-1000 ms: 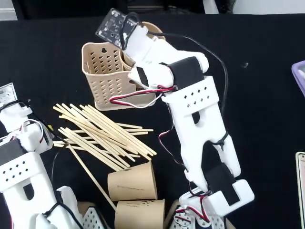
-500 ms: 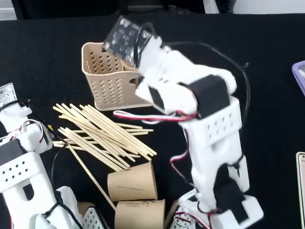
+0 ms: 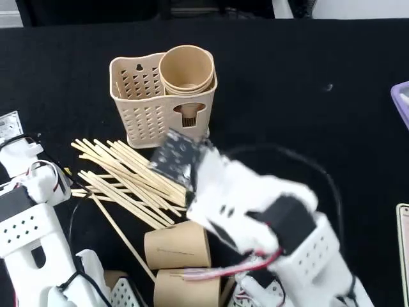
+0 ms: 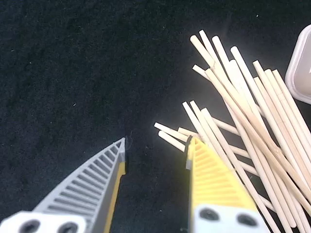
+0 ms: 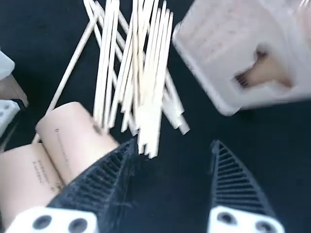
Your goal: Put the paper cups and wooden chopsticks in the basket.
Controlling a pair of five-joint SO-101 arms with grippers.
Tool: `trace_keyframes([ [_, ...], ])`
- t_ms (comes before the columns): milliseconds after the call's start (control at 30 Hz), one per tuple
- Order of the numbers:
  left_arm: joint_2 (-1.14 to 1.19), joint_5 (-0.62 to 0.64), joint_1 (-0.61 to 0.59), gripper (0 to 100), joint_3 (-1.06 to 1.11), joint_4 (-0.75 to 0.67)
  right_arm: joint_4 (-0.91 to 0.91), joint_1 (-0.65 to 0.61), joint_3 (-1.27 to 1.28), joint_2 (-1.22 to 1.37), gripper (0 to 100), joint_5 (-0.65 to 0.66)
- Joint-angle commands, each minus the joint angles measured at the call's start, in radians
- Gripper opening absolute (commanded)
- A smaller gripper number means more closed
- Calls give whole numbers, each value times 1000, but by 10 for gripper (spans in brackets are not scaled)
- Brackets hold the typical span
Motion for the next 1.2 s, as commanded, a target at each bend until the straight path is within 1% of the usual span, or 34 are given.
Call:
trace_keyframes([
  [0, -20, 9, -2, 207, -19, -20, -170, -14, 343, -216, 233, -132],
  [67, -20, 9, -1, 207, -19, -20, -226, -18, 424, -291, 235, -143],
  [133, -20, 9, -1, 207, -19, -20, -239, -63, 473, -329, 236, -143],
  [233, -20, 9, -1, 207, -18, -20, -245, -104, 504, -337, 236, -137],
  [300, -20, 9, -1, 207, -18, -21, -265, -94, 510, -329, 235, -129],
  [333, -20, 9, -1, 207, -18, -21, -282, -57, 512, -328, 234, -103],
  [433, -20, 9, -5, 206, -12, -38, -293, 127, 493, -323, 236, 58],
  [500, -20, 9, -7, 206, -12, -44, -236, 218, 484, -315, 235, 157],
  [600, -20, 9, -7, 206, -12, -48, -110, 224, 484, -252, 237, 292],
  [667, -20, 9, -7, 207, -12, -48, -112, 224, 484, -200, 237, 321],
  [767, -20, 9, -7, 207, -12, -48, -126, 192, 478, -131, 237, 339],
  [933, -20, 9, -7, 207, -12, -46, -127, 9, 484, -45, 237, 348],
  [1000, -20, 9, -7, 207, -12, -46, -141, -41, 476, -27, 237, 342],
  [1100, -20, 9, -7, 206, -12, -43, -187, -81, 481, -13, 237, 307],
  [1167, -20, 9, -8, 206, -12, -44, -224, -84, 483, -10, 237, 282],
])
